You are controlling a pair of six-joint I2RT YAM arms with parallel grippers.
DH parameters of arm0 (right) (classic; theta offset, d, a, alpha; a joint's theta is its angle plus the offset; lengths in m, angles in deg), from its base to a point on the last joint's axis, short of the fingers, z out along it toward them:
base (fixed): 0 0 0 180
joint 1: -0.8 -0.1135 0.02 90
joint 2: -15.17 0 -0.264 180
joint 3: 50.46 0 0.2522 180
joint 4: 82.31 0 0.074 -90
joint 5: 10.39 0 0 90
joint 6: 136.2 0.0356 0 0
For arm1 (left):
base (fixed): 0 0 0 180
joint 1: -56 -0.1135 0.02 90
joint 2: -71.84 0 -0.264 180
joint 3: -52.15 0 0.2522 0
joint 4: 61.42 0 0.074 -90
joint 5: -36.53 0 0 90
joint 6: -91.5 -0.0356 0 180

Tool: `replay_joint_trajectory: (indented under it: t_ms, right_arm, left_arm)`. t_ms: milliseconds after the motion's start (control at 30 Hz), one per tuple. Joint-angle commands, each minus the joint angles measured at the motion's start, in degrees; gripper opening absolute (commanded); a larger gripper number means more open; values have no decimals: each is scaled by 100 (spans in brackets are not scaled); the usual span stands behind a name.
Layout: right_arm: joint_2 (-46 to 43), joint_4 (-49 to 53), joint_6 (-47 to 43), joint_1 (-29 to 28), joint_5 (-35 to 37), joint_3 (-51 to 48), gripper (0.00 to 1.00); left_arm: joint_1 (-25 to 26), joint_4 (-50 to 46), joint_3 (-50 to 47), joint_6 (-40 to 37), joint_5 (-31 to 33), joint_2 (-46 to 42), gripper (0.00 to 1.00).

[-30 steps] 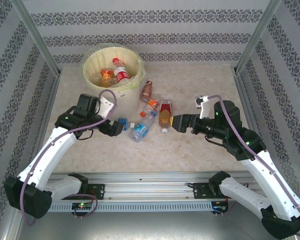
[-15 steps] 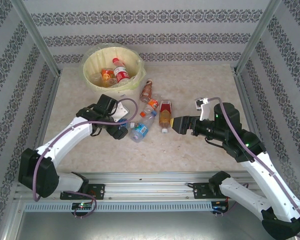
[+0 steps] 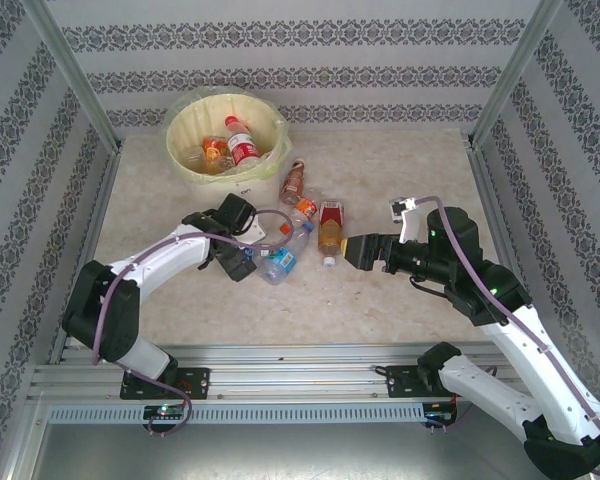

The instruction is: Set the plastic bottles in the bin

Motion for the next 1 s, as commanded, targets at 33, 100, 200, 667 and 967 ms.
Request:
replay_joint_trajectory:
  t_ms: [33,100,200,667,967]
  right_arm:
    - [-21,-39,-17,25,-22,-12,98]
    - [15,-43,-31,31,-36,-1,98]
    - [36,-58,-36,41,-71,10,98]
    - [38,-50,-42,86,-62,-28,98]
    - [70,-152,-9,95,-103,-116,98]
  left_arm:
    - [53,268,156,-202,354,171,100]
    - [68,354,138,-221,390,243,100]
    - [90,438,134,-256,476,377,100]
    - [114,69,280,115,185,761,95]
    - [211,-512,88,736,-203,595,90]
